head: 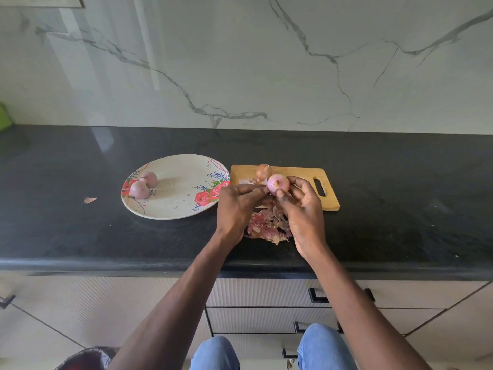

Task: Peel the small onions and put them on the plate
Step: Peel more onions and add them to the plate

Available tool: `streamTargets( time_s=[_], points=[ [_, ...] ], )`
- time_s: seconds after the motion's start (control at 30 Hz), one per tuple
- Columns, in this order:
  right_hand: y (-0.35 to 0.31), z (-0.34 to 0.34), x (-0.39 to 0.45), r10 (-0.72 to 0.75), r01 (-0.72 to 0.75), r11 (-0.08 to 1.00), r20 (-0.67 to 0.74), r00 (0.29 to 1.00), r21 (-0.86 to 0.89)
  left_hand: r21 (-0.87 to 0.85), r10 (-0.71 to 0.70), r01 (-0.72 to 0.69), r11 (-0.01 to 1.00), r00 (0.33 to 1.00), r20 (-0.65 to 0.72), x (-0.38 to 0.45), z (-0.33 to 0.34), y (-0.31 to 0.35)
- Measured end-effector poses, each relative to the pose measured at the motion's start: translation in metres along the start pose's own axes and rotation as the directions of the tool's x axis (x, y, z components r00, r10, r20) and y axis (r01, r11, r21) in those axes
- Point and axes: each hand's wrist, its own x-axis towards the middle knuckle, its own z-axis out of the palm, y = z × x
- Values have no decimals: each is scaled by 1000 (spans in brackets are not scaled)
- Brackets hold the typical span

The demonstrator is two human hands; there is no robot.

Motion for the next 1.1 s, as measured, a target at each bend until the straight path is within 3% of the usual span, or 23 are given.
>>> streamTargets(
  time_s=[0.27, 0.63, 1.1],
  points=[
    [-1, 0, 0, -16, 16, 1000, -16, 1000, -1, -69, -97, 98, 993, 995, 16, -1, 3, 5],
    [-1, 0, 0, -51, 50, 996, -10, 999, -80, 225, 87, -79, 971, 996, -30, -5, 2, 3],
    [-8, -3, 2, 148, -145, 962, 5, 989, 231, 271, 129, -109, 956, 990, -57, -9, 3, 10]
  ],
)
